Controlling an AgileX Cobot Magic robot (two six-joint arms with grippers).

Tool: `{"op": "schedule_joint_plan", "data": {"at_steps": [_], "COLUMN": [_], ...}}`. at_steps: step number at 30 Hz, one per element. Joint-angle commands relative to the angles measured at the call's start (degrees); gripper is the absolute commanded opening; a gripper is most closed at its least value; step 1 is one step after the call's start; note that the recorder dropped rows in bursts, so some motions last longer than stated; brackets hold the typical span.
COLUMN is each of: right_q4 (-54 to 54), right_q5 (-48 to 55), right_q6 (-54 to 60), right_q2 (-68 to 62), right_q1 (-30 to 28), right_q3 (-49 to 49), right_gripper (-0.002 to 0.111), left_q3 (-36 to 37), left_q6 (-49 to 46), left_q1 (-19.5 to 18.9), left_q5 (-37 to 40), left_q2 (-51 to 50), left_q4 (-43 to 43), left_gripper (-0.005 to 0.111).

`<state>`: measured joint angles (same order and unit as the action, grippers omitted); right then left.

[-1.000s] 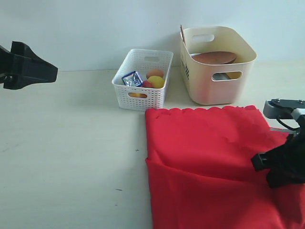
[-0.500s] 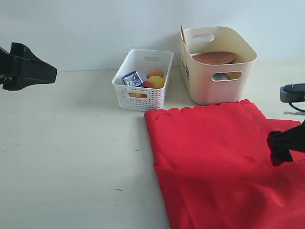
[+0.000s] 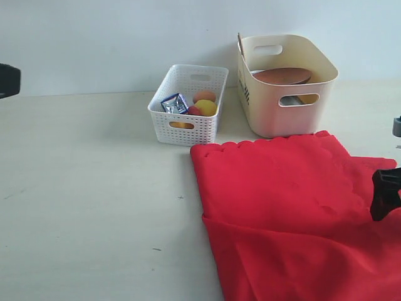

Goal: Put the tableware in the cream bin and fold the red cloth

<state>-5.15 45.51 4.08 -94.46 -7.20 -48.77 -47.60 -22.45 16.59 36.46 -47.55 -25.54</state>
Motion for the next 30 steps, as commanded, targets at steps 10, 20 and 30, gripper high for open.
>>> {"op": "schedule_joint_plan", "data": {"at_steps": [10,20,30], "right_q4": [-10.75,-15.94,-15.32], "right_q5": [3.98,8.26,10.31], "right_q6": [11.15,18.78,19.0], "right_q2": [-11.29,-12.87,-12.87], "right_q1": [-3.39,-3.39,-3.39], "right_q3": [-3.66,-3.66,-3.66], "right_gripper": [0.103,0.103,0.035], "left_q3": [12.15,19.64,25.87], "left_q6": [1.56,12.03,21.41], "left_q1": [-0.1,-0.1,-0.1], "left_q5": [-1.66,-4.93,-12.1], "left_q2": [25.07,36.69,41.6], "left_q4": [1.36,8.23,19.16], "left_gripper": [0.075,0.059,0.022]}}
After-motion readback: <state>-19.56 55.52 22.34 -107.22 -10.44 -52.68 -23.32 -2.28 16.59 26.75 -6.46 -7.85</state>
